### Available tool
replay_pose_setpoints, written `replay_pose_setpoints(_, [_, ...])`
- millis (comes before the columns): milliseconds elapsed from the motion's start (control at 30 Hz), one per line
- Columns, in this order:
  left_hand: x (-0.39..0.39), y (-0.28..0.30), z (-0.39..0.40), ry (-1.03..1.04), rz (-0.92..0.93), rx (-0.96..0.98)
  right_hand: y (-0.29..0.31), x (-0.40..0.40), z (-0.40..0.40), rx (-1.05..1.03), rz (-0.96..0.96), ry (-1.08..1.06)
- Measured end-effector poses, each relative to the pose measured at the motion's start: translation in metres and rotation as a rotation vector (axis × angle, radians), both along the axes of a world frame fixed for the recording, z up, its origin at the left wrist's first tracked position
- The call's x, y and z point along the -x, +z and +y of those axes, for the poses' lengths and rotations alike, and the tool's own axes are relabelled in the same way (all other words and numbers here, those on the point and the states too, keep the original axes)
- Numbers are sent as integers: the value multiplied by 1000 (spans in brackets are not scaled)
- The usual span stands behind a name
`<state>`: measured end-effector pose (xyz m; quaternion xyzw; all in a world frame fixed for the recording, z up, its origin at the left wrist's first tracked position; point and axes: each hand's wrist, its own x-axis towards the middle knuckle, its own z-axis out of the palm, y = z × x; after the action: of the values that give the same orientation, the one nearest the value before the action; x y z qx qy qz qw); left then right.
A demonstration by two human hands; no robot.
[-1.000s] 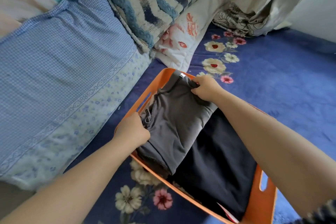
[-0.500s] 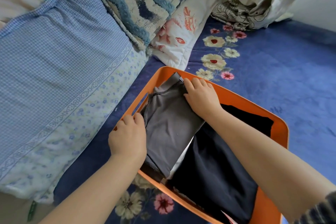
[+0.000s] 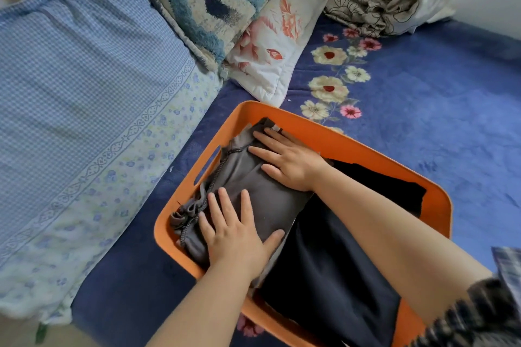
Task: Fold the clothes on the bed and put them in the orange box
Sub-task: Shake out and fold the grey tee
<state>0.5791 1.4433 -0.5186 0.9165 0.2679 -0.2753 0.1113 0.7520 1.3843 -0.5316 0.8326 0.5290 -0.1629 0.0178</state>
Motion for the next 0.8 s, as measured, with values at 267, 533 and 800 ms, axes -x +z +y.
replay_pose_setpoints(267, [-12, -17, 3, 57, 134, 71, -22, -7, 9, -47, 44, 19])
replay_pose_setpoints(533, [-20, -33, 15, 72, 260, 141, -37, -8, 17, -46, 36, 23])
replay_pose_setpoints(800, [-11, -12, 8, 50, 162, 109, -20, 2, 8, -58, -19, -30])
